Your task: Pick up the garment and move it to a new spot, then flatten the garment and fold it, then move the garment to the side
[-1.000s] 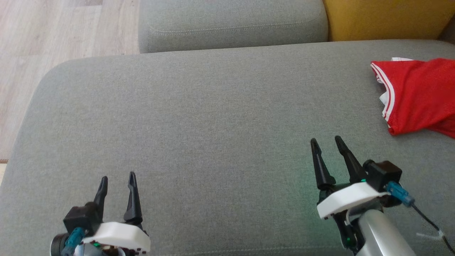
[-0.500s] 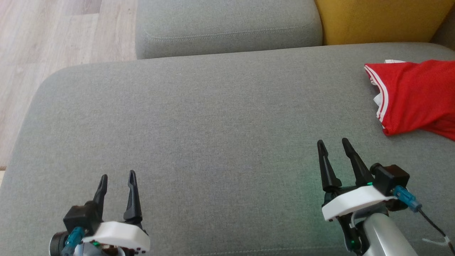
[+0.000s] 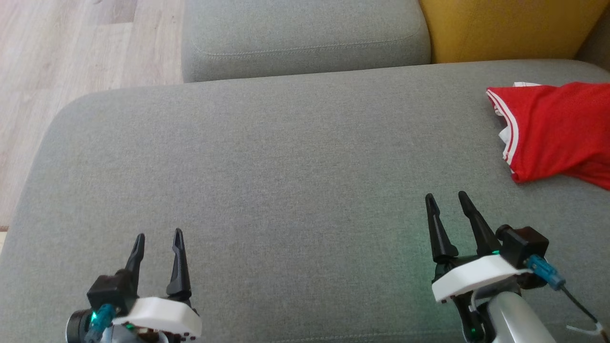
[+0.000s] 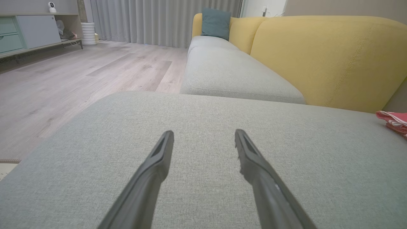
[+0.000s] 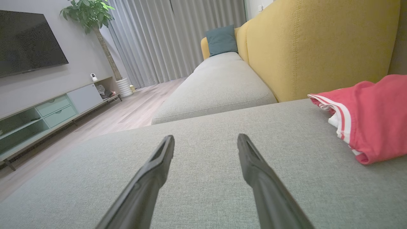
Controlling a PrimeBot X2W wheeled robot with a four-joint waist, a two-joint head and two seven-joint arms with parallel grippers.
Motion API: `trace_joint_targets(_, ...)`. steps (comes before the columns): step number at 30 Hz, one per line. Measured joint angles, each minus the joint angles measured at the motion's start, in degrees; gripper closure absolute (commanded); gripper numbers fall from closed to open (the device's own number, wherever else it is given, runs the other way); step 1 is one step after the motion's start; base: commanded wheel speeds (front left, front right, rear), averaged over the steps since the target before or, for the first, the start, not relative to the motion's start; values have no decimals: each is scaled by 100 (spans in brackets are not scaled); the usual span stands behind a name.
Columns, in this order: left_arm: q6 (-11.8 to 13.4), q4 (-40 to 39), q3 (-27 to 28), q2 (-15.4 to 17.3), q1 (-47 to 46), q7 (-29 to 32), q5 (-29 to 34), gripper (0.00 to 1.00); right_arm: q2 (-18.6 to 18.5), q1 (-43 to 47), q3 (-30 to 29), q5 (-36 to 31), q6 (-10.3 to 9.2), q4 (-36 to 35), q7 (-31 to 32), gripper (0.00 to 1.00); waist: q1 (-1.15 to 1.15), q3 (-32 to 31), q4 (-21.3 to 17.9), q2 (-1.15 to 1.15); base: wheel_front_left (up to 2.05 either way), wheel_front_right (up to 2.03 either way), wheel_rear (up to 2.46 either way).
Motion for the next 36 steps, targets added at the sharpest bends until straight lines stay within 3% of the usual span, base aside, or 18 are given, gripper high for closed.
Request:
trace_joint_targets(15, 5, 45, 4, 0, 1, 0, 98, 0, 1, 1, 13, 0, 0, 57, 0, 0, 0, -23, 7, 0, 0, 0, 0)
trace_joint_targets(16, 5, 46, 5, 0, 1, 0, 98, 100, 1, 1, 14, 0, 0, 62, 0, 100, 0, -20, 8, 0, 0, 0, 0)
trace_joint_targets(23, 4, 647, -55, -18, 311, 44, 76, 100, 0, 466, 29, 30, -1, 595, 12, 100, 0, -18, 11, 0, 0, 0, 0)
trace_joint_targets(36, -97, 667, 2, -26, 307, 231, -786, 100, -1, 531, -96, 817, -1, 489, 199, 100, 0, 3, 40, 0, 0, 0, 0)
